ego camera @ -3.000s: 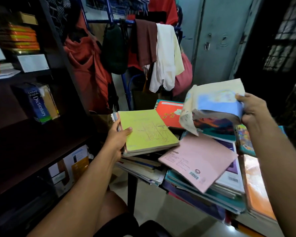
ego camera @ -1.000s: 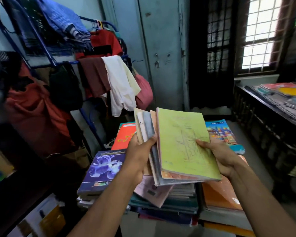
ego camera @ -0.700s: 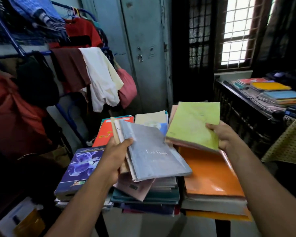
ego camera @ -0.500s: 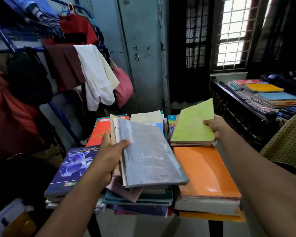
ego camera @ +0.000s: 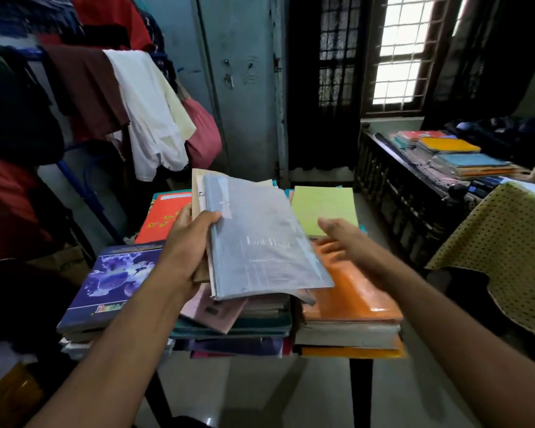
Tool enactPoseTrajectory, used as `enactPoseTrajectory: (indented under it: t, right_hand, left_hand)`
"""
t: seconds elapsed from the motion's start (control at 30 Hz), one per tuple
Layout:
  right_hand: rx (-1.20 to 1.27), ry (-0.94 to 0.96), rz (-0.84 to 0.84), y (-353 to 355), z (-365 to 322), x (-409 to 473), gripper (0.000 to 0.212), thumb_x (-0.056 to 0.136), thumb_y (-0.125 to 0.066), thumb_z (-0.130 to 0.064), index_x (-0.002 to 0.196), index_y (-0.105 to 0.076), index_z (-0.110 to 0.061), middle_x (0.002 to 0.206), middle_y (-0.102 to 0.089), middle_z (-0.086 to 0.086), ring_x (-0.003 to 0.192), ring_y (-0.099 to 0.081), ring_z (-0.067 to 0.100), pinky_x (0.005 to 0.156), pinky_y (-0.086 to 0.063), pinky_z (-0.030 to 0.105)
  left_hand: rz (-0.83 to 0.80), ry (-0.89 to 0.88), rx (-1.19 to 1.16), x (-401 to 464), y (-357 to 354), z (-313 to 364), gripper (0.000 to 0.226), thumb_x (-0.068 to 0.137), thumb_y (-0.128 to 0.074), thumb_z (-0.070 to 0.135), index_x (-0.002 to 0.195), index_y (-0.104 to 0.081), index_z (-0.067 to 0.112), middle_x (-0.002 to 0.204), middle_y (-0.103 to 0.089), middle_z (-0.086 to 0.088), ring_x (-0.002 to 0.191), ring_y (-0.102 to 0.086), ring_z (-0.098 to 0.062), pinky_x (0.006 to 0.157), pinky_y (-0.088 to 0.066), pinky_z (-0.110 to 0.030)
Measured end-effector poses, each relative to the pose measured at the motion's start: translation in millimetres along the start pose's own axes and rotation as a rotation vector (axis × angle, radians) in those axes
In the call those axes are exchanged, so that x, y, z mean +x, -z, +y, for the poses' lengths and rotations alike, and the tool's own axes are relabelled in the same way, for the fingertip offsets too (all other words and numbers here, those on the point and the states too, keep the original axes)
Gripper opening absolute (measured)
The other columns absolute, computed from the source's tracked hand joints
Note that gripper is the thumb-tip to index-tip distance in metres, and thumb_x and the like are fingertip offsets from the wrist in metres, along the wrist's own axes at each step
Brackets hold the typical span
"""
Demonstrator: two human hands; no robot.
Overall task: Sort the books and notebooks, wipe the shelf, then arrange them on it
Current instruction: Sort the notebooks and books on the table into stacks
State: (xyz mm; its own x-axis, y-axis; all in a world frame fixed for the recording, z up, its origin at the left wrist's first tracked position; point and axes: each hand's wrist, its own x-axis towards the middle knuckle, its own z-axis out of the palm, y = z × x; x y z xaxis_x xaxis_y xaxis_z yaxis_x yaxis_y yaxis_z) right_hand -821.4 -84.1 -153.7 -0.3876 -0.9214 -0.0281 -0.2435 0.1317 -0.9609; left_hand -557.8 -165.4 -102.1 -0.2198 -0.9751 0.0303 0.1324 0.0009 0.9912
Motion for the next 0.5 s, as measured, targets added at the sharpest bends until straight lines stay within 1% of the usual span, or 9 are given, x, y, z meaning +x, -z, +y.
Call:
enactPoseTrajectory:
  t: [0.07,0.17,0.2,0.27,0.33,0.4,0.43,0.47,0.5]
  right_hand:
    - [0.344,-0.082,-0.205,-8.8,-13.1,-37.4,0.061,0.084,-0.059,-0.065,0.125,-0.067,-0.021,0.122,-0.072,0.006,0.108,-0.07,0.026,0.094,-0.054,0.044]
    - [0.592,-0.12,-0.259,0.8,-34.2,-69.3,0.051,0.086,-0.068,-0.039,0.127,-0.067,-0.009,0.12,-0.072,0.015,0.097,-0.073,0.029,0.086,-0.061,0.045]
    - [0.596,-0.08,-0.217,9.8,-38.9,-75.5,0.048,0.086,-0.068,-0.03,0.128,-0.064,-0.007,0.118,-0.072,0.017,0.09,-0.074,0.029,0.079,-0.063,0.044]
    - [0.493,0.004,-0.076,32.9,-43.3,-84.4,0.046,0.085,-0.069,-0.019,0.127,-0.057,-0.005,0.112,-0.073,0.019,0.078,-0.073,0.026,0.064,-0.063,0.04]
    - [0.291,-0.001,0.048,52.6,-36.1,-92.6,0.04,0.09,-0.069,-0.016,0.126,-0.055,-0.004,0.105,-0.072,0.017,0.069,-0.072,0.021,0.054,-0.058,0.032]
    - [0.172,-0.071,0.124,60.4,-16.4,-97.5,0.03,0.095,-0.067,-0.014,0.122,-0.057,-0.003,0.097,-0.071,0.013,0.061,-0.071,0.015,0.048,-0.054,0.026]
    - [0.159,-0.117,0.15,62.1,-1.7,-99.2,0.028,0.096,-0.066,-0.012,0.121,-0.058,-0.002,0.095,-0.071,0.013,0.06,-0.071,0.014,0.047,-0.053,0.025]
    - [0.167,-0.151,0.17,59.0,10.8,-97.3,0.029,0.096,-0.066,-0.012,0.122,-0.058,-0.001,0.095,-0.072,0.013,0.059,-0.071,0.014,0.047,-0.053,0.025]
    - [0.166,-0.183,0.184,59.8,25.3,-96.9,0.03,0.097,-0.066,-0.011,0.124,-0.057,0.0,0.097,-0.072,0.014,0.06,-0.071,0.014,0.047,-0.053,0.025]
  left_hand:
    - [-0.07,-0.02,-0.022,-12.0,-20.2,5.6,0.016,0.1,-0.056,0.021,0.114,-0.065,0.023,0.089,-0.074,-0.003,0.072,-0.071,-0.018,0.059,-0.059,-0.033]
    - [-0.152,-0.004,-0.05,-30.4,-44.5,11.6,0.016,0.103,-0.052,0.026,0.112,-0.064,0.019,0.079,-0.073,0.002,0.065,-0.069,-0.012,0.052,-0.056,-0.026]
    - [-0.19,0.047,-0.084,-38.2,-52.4,13.7,0.018,0.103,-0.051,0.028,0.112,-0.063,0.018,0.084,-0.073,-0.001,0.068,-0.07,-0.014,0.055,-0.058,-0.029]
    - [-0.296,0.155,-0.103,-47.9,-67.3,10.5,0.026,0.103,-0.052,0.034,0.121,-0.061,0.018,0.107,-0.076,-0.008,0.087,-0.074,-0.022,0.074,-0.063,-0.042]
    - [-0.386,0.177,0.044,-50.1,-80.7,-1.4,0.038,0.101,-0.058,0.035,0.137,-0.051,0.025,0.127,-0.07,-0.004,0.104,-0.072,-0.024,0.088,-0.06,-0.045]
    - [-0.426,0.164,0.208,-53.9,-93.2,-13.1,0.077,0.095,-0.067,0.039,0.158,-0.022,0.032,0.144,-0.053,0.01,0.119,-0.062,-0.018,0.097,-0.052,-0.037]
    - [-0.427,0.157,0.273,-54.3,-100.5,-23.2,0.098,0.088,-0.073,0.046,0.161,-0.007,0.037,0.149,-0.044,0.013,0.126,-0.055,-0.015,0.102,-0.046,-0.034]
    - [-0.443,0.142,0.354,-54.2,-103.8,-27.0,0.109,0.081,-0.077,0.053,0.161,-0.003,0.041,0.154,-0.04,0.013,0.131,-0.051,-0.016,0.107,-0.044,-0.035]
    - [-0.468,0.15,0.406,-55.5,-111.1,-36.1,0.111,0.077,-0.079,0.055,0.16,-0.007,0.043,0.157,-0.038,0.012,0.134,-0.05,-0.018,0.109,-0.043,-0.037]
